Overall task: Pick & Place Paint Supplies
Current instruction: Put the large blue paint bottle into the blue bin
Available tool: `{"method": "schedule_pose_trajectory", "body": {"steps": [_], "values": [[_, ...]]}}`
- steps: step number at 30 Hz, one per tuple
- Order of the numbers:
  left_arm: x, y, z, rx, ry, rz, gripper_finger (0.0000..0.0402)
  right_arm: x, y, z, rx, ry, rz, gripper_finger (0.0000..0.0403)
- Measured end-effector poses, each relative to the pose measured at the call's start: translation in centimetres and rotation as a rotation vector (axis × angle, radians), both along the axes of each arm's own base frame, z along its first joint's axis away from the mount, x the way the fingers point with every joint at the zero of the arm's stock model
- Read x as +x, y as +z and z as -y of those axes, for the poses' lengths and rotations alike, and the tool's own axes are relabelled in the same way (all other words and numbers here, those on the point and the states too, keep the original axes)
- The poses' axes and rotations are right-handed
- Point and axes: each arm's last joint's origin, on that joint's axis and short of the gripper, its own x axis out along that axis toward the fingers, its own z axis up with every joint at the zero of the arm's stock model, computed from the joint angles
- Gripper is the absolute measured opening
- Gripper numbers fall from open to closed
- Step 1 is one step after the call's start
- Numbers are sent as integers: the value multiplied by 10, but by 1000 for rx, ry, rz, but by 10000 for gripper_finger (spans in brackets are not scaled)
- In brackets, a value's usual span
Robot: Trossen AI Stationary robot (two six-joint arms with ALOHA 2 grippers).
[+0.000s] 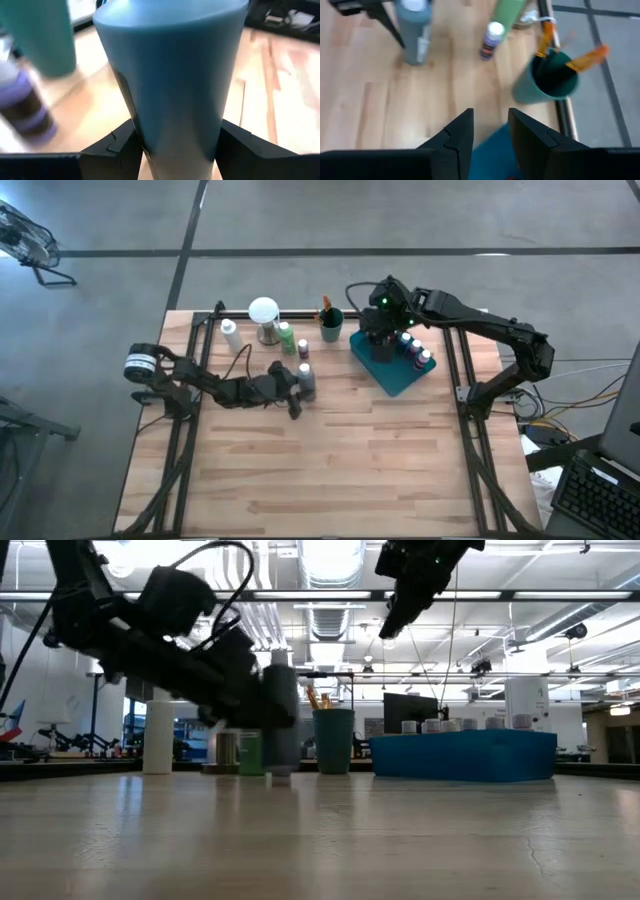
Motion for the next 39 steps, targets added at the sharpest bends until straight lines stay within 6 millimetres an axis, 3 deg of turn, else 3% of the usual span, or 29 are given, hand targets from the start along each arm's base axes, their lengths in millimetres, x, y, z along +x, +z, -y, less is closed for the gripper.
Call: {"method": "schedule_pose_trajectory", "body": {"steps": [6, 11, 21, 29, 39], "values": [[27, 24, -7, 70, -97, -41, 204, 13, -4, -25, 34, 70, -34, 106], [50, 43, -13, 110, -176, -183, 204, 17, 2, -36, 50, 88, -30, 130], [64, 65, -25, 184, -186, -186, 204, 20, 7, -45, 140, 111, -13, 193], [74, 85, -35, 205, -223, -245, 204, 30, -5, -45, 159, 103, -48, 207], [89, 86, -36, 226, -282, -299, 204, 32, -5, -44, 150, 105, -27, 214]]}}
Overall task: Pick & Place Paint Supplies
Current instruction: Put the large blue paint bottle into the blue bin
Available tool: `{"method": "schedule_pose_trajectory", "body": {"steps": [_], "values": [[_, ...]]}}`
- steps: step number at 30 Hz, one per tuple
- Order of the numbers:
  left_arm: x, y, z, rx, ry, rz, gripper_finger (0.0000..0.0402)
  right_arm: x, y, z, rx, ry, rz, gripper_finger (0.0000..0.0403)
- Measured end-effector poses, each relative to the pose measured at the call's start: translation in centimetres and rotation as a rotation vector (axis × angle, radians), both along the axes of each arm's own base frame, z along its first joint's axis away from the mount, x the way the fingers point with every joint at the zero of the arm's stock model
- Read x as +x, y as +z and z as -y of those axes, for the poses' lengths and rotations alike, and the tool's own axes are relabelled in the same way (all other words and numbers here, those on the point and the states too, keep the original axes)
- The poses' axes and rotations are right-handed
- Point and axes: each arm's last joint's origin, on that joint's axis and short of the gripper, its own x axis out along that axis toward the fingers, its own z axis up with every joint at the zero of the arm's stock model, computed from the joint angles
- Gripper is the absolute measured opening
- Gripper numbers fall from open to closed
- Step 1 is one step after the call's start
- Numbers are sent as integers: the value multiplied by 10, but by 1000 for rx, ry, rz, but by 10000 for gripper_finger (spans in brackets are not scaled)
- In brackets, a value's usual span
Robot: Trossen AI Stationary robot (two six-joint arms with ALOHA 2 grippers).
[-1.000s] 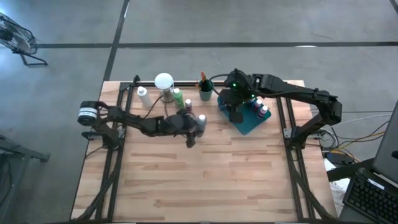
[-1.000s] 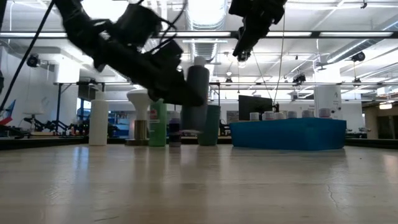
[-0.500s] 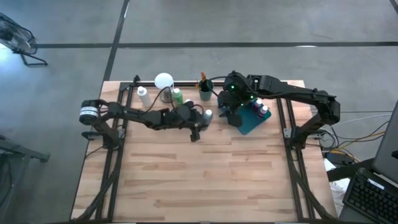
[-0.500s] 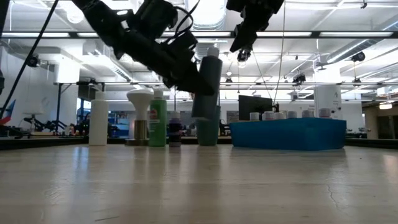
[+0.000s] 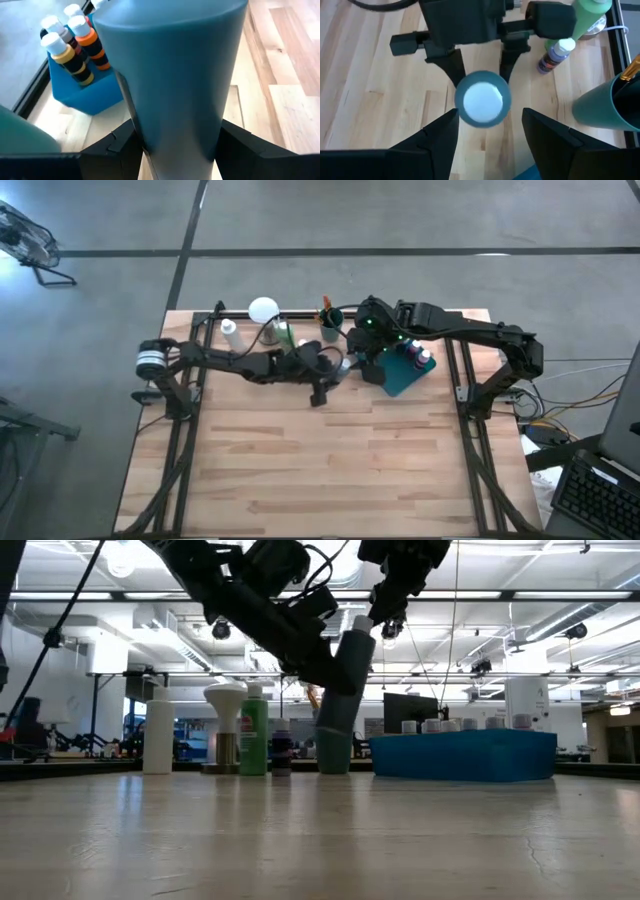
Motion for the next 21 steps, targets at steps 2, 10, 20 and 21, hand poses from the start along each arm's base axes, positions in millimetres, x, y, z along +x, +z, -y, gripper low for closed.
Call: {"method": "schedule_pose_trajectory", "body": {"steps": [2, 10, 20, 21], "values": [[4, 2, -1, 8, -7, -1, 204, 0, 0, -1, 0, 2, 1, 211], [19, 14, -3, 51, -45, -5, 204, 0, 0, -2, 0, 5, 0, 196], [21, 14, -4, 60, -47, -27, 204, -2, -2, -2, 10, 5, -37, 171], [21, 14, -4, 60, -47, -27, 204, -3, -2, -3, 10, 5, -38, 168]]}}
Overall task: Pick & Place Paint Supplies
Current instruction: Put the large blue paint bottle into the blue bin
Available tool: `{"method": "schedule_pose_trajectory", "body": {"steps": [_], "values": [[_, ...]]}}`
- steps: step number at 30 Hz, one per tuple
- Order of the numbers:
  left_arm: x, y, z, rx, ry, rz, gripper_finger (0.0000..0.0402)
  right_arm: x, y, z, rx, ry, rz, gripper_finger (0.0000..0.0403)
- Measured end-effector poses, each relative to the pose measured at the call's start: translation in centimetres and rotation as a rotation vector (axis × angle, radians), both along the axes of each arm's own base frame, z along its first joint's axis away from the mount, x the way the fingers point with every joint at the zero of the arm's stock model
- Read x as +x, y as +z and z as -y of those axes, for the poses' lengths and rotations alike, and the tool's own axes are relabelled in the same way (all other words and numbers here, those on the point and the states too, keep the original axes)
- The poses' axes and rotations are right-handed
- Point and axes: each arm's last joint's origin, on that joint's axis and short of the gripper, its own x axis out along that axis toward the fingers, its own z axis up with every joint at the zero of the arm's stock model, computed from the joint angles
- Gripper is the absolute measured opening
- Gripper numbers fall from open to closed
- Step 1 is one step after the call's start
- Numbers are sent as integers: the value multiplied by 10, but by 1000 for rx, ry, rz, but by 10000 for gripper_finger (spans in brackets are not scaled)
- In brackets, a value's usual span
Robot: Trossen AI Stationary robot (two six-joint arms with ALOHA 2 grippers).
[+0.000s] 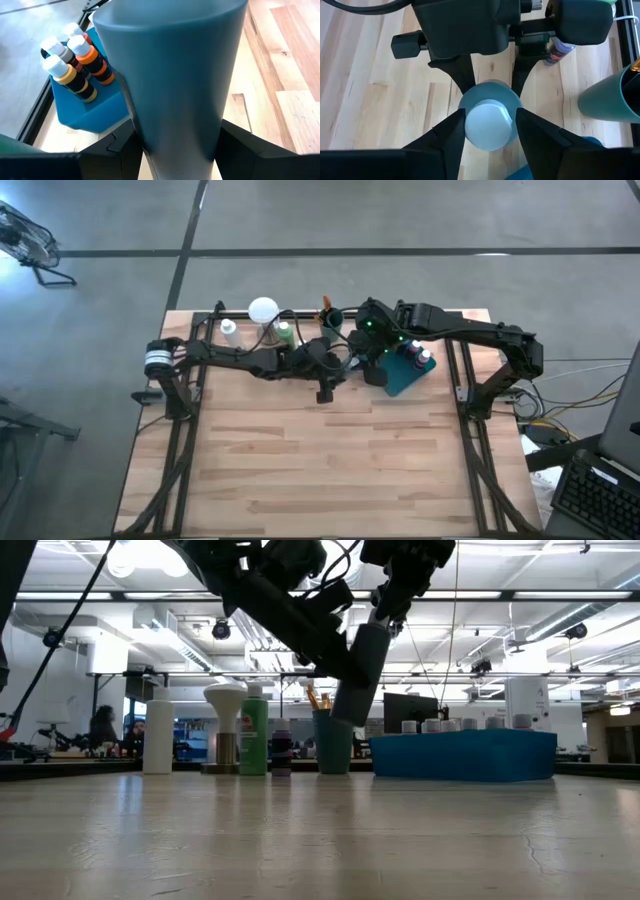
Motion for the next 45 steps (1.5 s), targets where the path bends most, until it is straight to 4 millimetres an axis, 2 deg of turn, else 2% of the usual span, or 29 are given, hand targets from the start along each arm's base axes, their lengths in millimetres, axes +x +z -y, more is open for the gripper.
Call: {"method": "schedule_pose_trajectory", "body": {"steps": [10, 19, 23, 37, 41, 45], "values": [[2, 6, -3, 1, 6, 12, 204, -1, 0, 0, -3, -1, -1, 136], [2, 7, -4, 1, 7, 14, 204, -1, 1, 0, -6, 1, 0, 132], [2, 7, -3, -1, 6, 15, 204, -1, 1, 0, -7, 3, -1, 118], [2, 7, -4, -11, 19, 20, 204, -1, 0, 0, -5, 5, -6, 118], [2, 7, -4, -17, 40, 22, 223, -1, 0, 0, -7, 8, -7, 118], [3, 10, -4, -25, 54, 43, 269, -2, -1, 0, 0, 2, -25, 118]]}}
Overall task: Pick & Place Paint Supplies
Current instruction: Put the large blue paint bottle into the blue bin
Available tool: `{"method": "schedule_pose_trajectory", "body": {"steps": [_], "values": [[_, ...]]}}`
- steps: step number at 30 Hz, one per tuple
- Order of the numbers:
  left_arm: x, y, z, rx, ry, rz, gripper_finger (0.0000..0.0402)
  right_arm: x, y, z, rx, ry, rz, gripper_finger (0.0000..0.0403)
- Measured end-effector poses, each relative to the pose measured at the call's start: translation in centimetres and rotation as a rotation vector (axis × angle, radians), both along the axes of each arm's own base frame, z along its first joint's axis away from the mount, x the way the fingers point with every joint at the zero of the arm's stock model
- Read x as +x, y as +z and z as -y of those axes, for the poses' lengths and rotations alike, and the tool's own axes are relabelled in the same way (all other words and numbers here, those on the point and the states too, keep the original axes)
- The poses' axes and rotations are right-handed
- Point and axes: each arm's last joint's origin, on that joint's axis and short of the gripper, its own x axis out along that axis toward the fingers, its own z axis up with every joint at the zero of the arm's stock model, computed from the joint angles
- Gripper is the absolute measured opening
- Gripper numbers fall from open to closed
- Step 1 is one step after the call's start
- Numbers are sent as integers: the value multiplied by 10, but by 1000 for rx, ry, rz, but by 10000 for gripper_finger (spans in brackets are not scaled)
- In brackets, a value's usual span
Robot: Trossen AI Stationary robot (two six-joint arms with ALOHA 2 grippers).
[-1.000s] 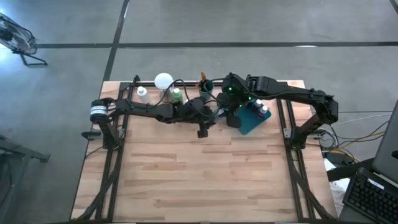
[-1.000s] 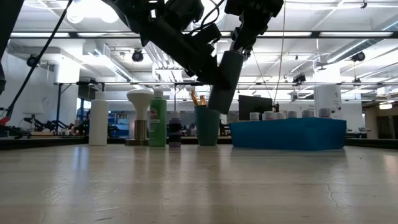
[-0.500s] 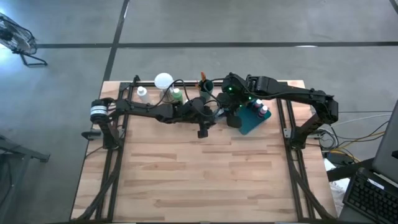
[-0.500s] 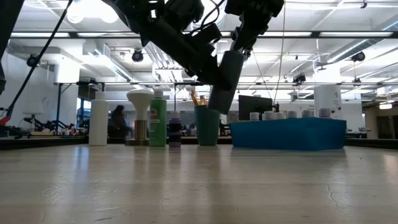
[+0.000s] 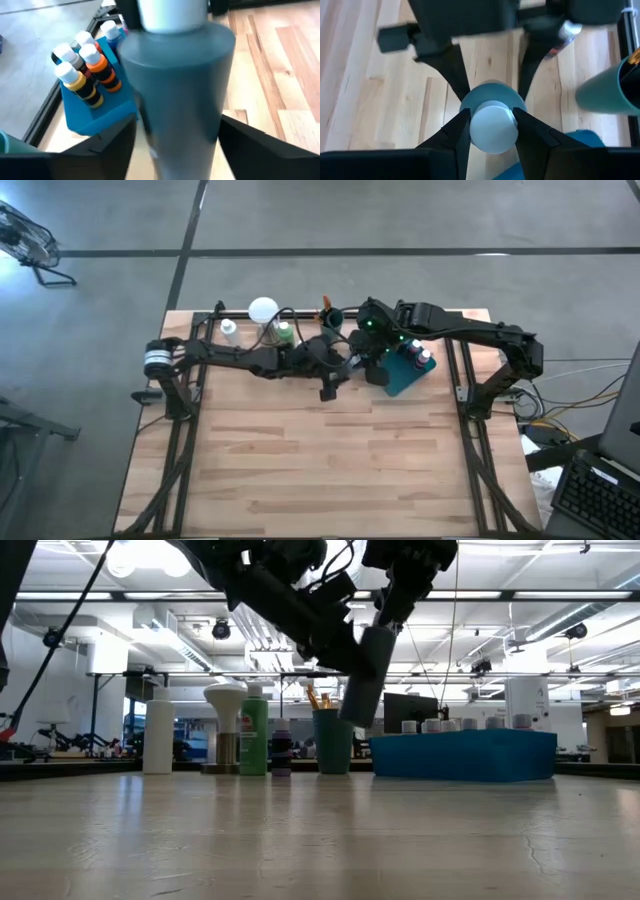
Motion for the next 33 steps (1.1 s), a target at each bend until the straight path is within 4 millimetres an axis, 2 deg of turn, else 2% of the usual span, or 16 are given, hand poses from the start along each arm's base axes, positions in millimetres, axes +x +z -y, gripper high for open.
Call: {"method": "schedule_pose_trajectory", "body": {"steps": [5, 9, 16, 23, 30, 33], "values": [[-2, -1, -1, 11, 16, -24, 334, -3, -2, 0, -29, -24, -48, 118], [-4, -4, -2, 34, 43, -67, 363, -4, 0, 1, -41, -32, -53, 118], [-12, -11, -4, 50, 158, -171, 369, -9, 19, 8, -89, -82, -51, 118], [-16, -12, -3, 4, 199, -161, 369, -23, 33, 32, -136, -194, -78, 118], [-26, -27, -3, -22, 270, -142, 369, -38, 34, 59, -132, -280, -102, 118], [-30, -29, -3, 4, 310, -83, 369, -41, 32, 69, -123, -306, -112, 118]]}}
